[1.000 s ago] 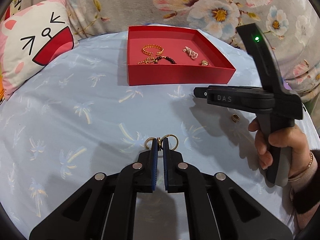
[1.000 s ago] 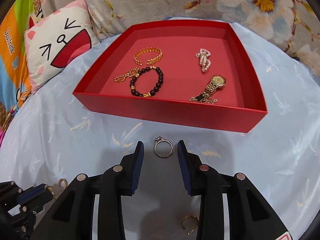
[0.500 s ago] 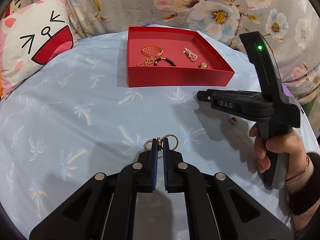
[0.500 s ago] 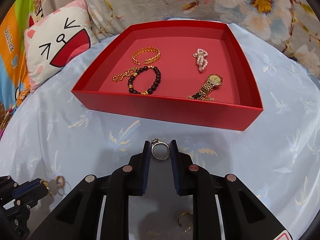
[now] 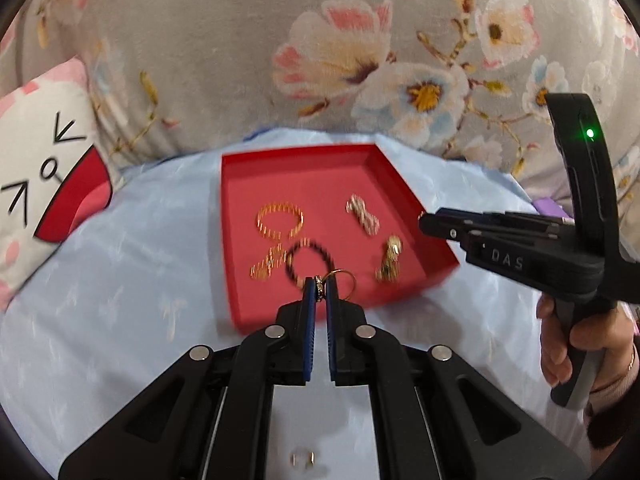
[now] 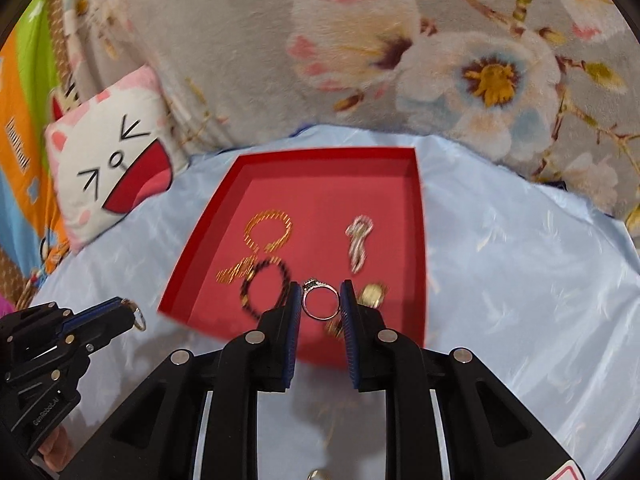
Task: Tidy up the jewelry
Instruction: 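Carry both rings into the red box and open both tools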
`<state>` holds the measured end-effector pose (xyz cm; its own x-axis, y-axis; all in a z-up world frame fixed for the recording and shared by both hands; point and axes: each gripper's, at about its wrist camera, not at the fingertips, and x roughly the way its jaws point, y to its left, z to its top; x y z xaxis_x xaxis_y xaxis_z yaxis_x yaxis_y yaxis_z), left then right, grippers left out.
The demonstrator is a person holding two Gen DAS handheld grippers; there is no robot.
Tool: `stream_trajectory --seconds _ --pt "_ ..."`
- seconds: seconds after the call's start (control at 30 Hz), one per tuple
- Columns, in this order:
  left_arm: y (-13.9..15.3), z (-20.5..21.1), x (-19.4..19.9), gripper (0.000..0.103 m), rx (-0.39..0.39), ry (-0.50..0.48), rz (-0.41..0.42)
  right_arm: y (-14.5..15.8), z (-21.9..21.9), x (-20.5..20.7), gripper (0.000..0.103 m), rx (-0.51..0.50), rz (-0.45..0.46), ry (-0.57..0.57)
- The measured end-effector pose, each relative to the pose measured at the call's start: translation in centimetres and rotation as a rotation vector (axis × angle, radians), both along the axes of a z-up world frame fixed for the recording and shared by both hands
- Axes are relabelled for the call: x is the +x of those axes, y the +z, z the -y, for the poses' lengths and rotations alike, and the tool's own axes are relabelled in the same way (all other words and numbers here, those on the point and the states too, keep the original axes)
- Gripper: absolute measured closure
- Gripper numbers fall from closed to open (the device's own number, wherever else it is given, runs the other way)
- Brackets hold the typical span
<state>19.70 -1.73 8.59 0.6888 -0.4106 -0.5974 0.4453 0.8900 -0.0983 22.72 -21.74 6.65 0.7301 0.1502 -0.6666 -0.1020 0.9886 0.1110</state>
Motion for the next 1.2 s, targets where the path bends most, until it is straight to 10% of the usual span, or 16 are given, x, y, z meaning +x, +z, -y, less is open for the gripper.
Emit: stream_trajectory --seconds 0.43,1.2 --pt "-2.4 7.5 14.1 0.099 0.041 -0.015 -0.097 -2.7 3.1 11.3 0.084 -0.003 -0.103 -0.084" --pt "-2.0 7.2 11.3 0.098 0.124 0.085 0.005 -1.3 2.7 5.6 0.082 0.016 -0.01 -0.044"
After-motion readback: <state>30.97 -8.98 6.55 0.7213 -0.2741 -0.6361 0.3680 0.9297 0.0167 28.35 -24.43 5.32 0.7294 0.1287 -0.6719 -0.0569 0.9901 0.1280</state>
